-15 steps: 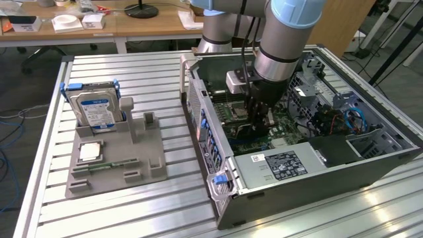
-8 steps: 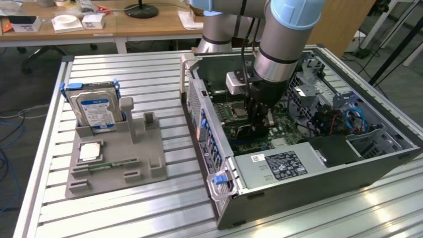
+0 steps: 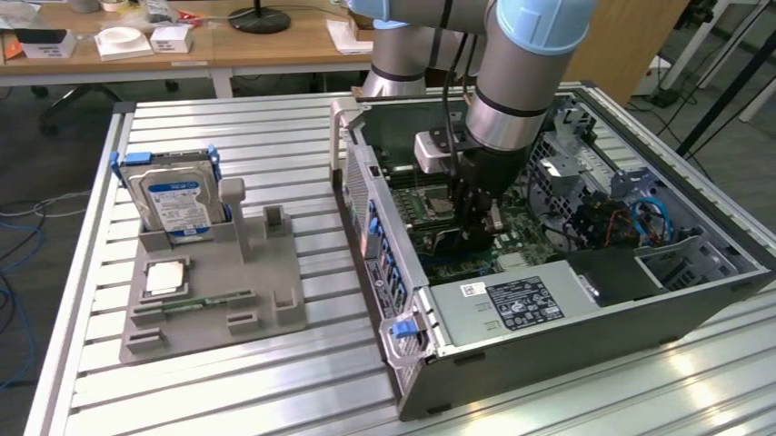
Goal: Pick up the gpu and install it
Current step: 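Insert the gpu into the slot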
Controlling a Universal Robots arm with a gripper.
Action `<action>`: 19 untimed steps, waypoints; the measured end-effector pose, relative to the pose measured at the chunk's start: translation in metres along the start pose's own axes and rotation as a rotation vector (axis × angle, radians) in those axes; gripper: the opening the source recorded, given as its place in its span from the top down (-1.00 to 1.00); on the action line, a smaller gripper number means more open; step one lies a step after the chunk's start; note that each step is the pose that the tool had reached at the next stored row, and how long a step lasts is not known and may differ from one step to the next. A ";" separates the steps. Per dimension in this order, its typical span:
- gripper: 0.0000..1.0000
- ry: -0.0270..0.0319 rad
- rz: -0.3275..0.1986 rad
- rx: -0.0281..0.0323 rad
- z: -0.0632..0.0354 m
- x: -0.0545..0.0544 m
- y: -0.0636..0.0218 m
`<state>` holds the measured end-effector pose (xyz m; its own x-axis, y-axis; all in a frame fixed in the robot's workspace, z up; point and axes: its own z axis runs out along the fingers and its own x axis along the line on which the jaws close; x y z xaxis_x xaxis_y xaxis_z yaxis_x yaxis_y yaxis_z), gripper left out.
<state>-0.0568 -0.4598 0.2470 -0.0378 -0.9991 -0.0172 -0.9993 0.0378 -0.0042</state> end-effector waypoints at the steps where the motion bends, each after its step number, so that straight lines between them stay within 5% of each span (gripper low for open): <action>1: 0.48 0.0000 0.000 0.0000 0.0000 0.000 0.0000; 19: 0.48 0.0006 0.000 0.0018 0.0058 0.000 0.0000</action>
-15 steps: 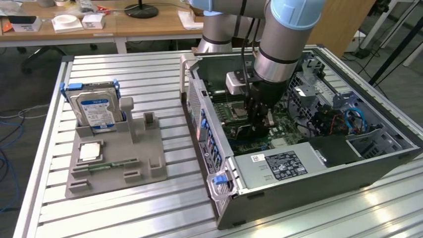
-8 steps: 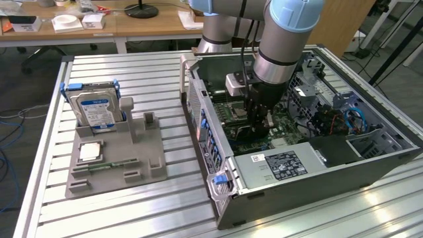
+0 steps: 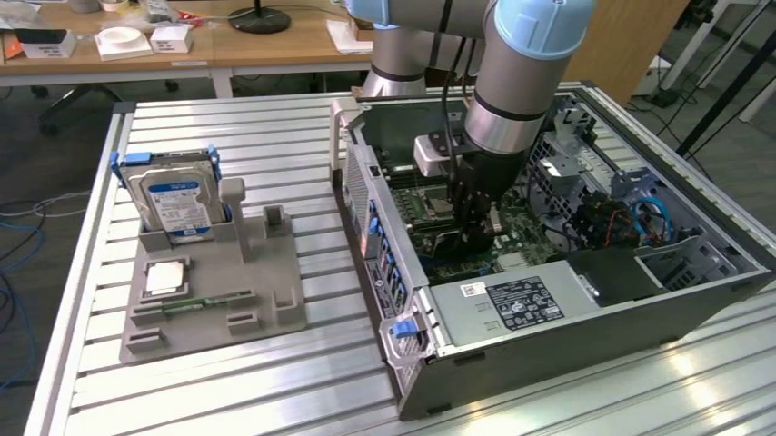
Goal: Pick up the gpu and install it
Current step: 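Insert the gpu into the slot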
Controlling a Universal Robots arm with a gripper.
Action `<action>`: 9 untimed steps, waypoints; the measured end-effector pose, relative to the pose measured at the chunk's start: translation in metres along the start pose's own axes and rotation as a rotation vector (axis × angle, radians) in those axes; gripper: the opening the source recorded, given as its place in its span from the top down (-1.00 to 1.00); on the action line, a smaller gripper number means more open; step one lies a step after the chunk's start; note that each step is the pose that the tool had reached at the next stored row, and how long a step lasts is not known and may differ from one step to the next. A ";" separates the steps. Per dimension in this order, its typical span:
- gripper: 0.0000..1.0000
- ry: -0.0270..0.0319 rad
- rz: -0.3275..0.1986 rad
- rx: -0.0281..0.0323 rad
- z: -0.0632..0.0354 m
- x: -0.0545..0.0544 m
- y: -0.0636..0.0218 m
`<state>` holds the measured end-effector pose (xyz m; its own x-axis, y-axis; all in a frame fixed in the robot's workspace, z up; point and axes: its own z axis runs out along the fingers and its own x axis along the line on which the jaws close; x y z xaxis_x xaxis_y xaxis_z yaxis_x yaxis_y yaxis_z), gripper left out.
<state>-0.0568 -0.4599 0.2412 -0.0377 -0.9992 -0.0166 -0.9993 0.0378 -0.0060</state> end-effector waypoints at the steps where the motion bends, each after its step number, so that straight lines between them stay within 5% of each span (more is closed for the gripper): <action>1: 0.48 -0.0005 0.000 0.0001 0.0008 0.000 0.0000; 9: 0.48 -0.0006 0.000 0.0004 0.0014 0.000 0.0000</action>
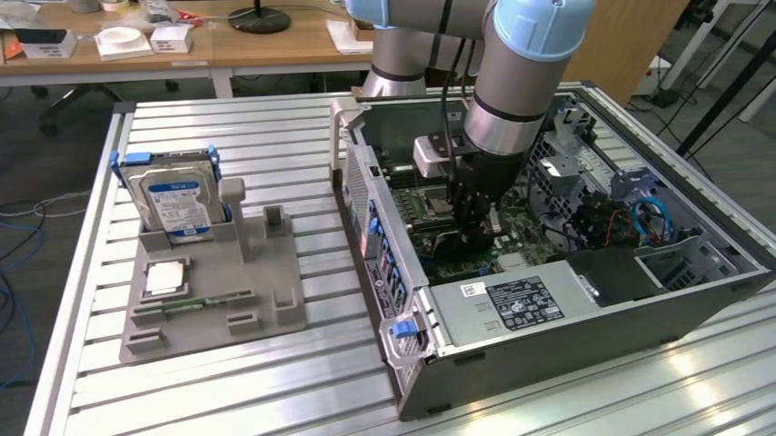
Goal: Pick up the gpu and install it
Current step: 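Insert the gpu into the slot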
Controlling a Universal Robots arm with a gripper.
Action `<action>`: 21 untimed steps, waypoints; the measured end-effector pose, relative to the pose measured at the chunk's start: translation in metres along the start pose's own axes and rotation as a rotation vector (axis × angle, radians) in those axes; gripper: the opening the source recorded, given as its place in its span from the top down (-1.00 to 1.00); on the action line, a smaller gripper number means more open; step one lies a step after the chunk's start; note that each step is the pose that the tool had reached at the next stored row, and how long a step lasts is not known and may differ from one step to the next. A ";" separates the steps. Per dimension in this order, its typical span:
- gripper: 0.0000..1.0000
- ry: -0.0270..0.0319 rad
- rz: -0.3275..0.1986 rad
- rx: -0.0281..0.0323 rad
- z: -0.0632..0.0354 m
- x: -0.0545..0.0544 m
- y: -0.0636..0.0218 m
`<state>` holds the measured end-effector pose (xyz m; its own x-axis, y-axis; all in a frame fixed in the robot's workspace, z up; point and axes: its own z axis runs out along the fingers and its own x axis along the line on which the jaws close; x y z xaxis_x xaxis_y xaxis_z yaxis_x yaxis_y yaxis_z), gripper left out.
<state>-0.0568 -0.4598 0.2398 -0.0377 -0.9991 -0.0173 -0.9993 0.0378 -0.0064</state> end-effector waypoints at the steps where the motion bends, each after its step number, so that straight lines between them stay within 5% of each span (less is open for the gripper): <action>1: 0.48 0.0000 0.000 0.0000 0.0000 0.000 0.0000; 5: 0.48 -0.0001 0.000 -0.0001 0.0000 0.000 0.0000; 6: 0.46 -0.0040 0.000 0.0014 0.0015 0.000 0.0000; 17: -0.37 -0.0001 0.000 0.0001 0.0001 0.000 0.0000; 21: -0.37 0.0003 0.000 -0.0001 -0.0007 0.000 0.0001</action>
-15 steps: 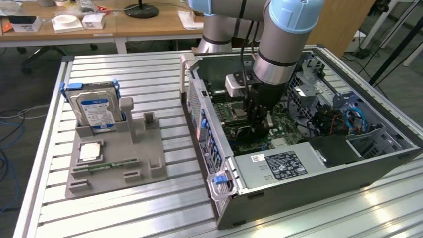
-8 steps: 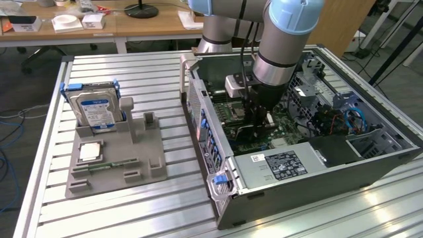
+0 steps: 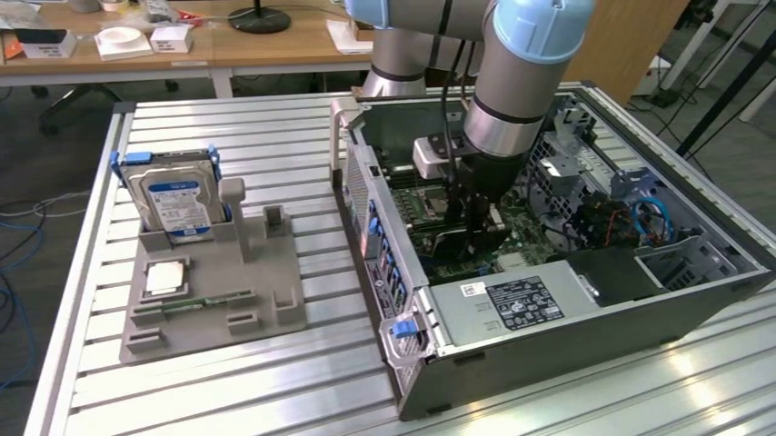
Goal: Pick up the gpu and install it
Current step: 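Insert the gpu into the slot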
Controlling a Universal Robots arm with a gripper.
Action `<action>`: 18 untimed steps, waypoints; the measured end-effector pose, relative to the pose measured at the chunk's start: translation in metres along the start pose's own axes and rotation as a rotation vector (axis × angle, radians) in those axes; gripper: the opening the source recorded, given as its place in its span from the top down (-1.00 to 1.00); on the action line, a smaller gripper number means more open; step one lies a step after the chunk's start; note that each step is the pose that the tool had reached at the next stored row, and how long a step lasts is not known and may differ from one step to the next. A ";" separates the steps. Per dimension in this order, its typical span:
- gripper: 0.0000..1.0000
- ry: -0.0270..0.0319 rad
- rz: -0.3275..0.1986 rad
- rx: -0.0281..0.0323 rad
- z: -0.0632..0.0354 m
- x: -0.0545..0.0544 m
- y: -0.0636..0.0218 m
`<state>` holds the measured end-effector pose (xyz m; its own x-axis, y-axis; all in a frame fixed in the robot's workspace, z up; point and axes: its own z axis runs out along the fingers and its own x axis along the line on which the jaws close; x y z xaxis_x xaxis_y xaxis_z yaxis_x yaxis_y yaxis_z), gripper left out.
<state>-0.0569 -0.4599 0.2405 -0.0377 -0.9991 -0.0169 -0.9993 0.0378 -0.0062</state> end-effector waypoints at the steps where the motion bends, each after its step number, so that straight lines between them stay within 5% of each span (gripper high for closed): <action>1: -0.37 -0.0001 0.000 0.0000 -0.0013 0.000 0.0000; 10: -0.37 -0.0004 0.000 0.0002 -0.0387 -0.001 -0.0002; 15: -0.34 -0.0051 0.000 0.0001 -0.0400 -0.001 -0.0002; 18: -0.08 -0.0070 0.000 0.0001 -0.0400 0.000 -0.0002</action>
<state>-0.0569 -0.4602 0.2805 -0.0378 -0.9990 -0.0239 -0.9993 0.0379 -0.0063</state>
